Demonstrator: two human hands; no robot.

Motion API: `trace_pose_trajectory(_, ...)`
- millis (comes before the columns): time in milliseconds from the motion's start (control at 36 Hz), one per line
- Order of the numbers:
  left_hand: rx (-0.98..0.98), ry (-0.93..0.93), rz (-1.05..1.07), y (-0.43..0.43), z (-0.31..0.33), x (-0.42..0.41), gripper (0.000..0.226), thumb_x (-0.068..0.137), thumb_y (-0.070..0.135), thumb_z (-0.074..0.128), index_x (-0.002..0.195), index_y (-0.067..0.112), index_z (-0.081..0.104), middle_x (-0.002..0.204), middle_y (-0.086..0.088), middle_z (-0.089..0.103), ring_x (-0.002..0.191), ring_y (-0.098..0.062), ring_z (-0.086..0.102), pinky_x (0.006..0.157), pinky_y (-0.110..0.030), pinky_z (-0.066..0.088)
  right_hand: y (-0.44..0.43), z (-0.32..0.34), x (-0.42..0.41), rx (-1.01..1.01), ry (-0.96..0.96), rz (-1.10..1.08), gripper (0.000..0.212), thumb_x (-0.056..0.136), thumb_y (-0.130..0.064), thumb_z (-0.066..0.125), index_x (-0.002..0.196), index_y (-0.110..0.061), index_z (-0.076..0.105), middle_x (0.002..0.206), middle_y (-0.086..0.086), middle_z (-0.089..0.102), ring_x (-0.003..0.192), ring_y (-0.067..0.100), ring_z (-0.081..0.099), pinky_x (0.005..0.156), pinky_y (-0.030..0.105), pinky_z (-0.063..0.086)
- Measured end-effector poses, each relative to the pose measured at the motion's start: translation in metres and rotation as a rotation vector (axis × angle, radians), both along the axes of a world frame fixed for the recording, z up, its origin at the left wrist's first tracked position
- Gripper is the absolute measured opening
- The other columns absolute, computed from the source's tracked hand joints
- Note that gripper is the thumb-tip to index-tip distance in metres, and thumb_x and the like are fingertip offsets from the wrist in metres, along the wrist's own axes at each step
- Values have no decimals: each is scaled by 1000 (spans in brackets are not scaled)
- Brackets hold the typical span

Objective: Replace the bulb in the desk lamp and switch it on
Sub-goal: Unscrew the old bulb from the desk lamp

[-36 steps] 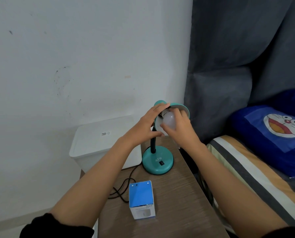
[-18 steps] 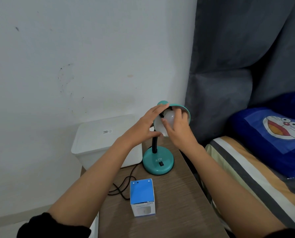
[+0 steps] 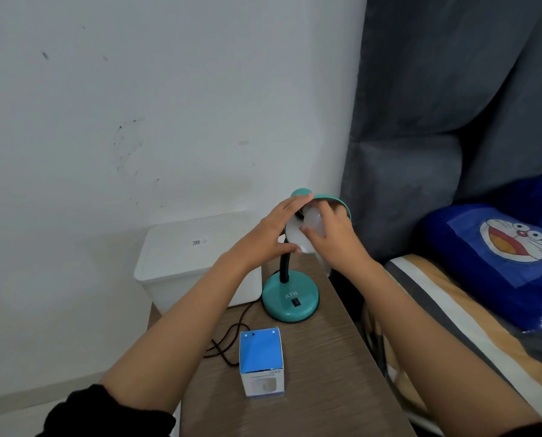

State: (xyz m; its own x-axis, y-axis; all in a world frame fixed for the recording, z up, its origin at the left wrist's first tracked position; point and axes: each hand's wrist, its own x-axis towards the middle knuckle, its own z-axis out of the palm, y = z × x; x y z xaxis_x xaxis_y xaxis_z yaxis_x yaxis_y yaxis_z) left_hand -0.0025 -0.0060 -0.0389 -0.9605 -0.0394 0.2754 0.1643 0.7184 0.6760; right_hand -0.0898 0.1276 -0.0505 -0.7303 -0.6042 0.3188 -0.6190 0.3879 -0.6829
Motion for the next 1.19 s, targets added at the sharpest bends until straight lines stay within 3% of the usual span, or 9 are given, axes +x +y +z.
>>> trace_pose_trajectory(250, 7, 3, -2, 3, 1, 1, 93, 73, 2, 74, 143, 39, 24, 141, 19, 29, 131, 0, 28, 110, -36, 38, 8, -2, 5, 117, 293, -32, 60, 78, -10, 66, 131, -21, 42, 134, 5, 40, 123, 29, 36, 103, 39, 36)
trace_pose_trajectory(444, -24, 20, 6, 5, 0, 2, 92, 75, 3, 73, 144, 37, 23, 148, 10, 28, 129, -2, 28, 109, -37, 39, 11, -10, 4, 223, 618, -51, 64, 65, -5, 73, 125, -14, 52, 126, 9, 55, 113, 34, 50, 91, 42, 46)
trace_pose_trajectory(528, -14, 25, 2, 4, 0, 1, 91, 74, 2, 74, 143, 36, 25, 147, 11, 29, 131, -3, 29, 108, -37, 40, 9, -14, 7, 122, 449, -38, 65, 76, -4, 60, 135, -17, 39, 132, 13, 39, 121, 32, 37, 101, 41, 38)
trace_pose_trajectory(583, -12, 24, -4, 3, 0, 0, 91, 74, 2, 73, 143, 36, 25, 146, 12, 30, 132, -2, 29, 109, -37, 39, 7, -16, 10, 64, 232, -19, 60, 87, -17, 53, 141, -20, 27, 136, 13, 28, 126, 31, 28, 106, 42, 31)
trace_pose_trajectory(694, 3, 17, -13, 1, 1, -1, 90, 75, 0, 71, 143, 37, 25, 146, 11, 29, 131, -1, 29, 104, -25, 42, 1, -11, 13, -99, -62, -36, 54, 95, -41, 41, 140, -17, 24, 135, 17, 33, 129, 28, 30, 104, 37, 31)
trace_pose_trajectory(778, 23, 18, -17, 0, 0, -1, 91, 74, -2, 71, 143, 38, 26, 146, 12, 28, 128, 2, 30, 101, -19, 44, 1, -6, 10, -97, -91, -48, 51, 94, -37, 46, 136, -12, 31, 135, 18, 38, 127, 28, 35, 102, 37, 33)
trace_pose_trajectory(917, 36, 20, -21, 1, -2, -1, 92, 74, -3, 72, 142, 38, 27, 146, 11, 29, 131, -3, 30, 103, -28, 45, 2, -8, 5, -75, -38, -51, 56, 87, -28, 60, 134, -9, 35, 135, 15, 39, 128, 26, 35, 105, 37, 34)
trace_pose_trajectory(1000, 35, 23, -19, 1, -2, -1, 91, 74, -3, 72, 142, 37, 26, 146, 11, 28, 131, -4, 30, 104, -31, 44, 0, -10, 5, -47, 68, -75, 58, 84, -24, 63, 133, -7, 38, 134, 15, 42, 127, 28, 36, 106, 38, 33)
trace_pose_trajectory(1194, 35, 19, -15, 0, 0, 0, 91, 74, -2, 72, 143, 36, 26, 146, 8, 28, 131, -7, 29, 104, -33, 45, 9, -1, 4, 211, 557, -51, 60, 77, -8, 62, 133, -16, 43, 134, 6, 46, 119, 30, 41, 99, 39, 37)
